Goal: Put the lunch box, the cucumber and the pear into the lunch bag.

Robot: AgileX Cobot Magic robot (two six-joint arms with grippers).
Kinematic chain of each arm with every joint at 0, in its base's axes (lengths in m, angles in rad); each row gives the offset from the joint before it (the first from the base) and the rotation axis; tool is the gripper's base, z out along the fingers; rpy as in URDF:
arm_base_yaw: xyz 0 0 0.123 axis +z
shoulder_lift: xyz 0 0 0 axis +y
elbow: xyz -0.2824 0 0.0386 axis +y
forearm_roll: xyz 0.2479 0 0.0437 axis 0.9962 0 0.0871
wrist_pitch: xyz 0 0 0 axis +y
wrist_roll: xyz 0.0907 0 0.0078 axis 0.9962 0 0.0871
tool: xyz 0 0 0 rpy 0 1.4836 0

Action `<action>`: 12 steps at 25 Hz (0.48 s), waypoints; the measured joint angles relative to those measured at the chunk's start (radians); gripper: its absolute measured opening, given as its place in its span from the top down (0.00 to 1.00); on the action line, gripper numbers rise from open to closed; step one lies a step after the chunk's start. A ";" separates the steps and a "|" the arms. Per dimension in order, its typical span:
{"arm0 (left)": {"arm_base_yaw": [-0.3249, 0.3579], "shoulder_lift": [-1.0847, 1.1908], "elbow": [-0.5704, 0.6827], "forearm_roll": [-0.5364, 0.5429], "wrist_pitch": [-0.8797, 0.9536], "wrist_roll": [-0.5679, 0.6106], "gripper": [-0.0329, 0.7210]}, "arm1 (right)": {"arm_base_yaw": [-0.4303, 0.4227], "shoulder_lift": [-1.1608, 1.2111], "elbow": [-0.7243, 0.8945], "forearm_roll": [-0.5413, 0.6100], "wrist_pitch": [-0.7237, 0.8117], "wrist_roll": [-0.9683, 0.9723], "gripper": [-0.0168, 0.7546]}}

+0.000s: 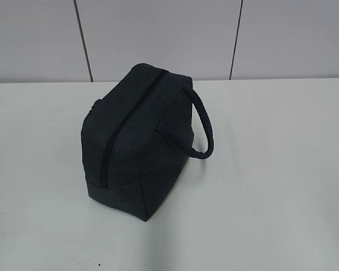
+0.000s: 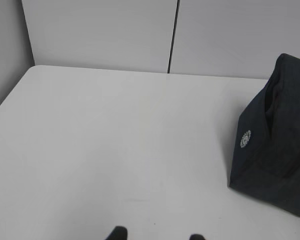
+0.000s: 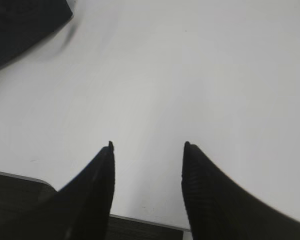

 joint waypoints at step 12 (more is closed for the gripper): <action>-0.001 0.000 0.000 -0.033 0.000 0.075 0.63 | 0.000 0.000 0.000 -0.019 0.000 0.000 0.52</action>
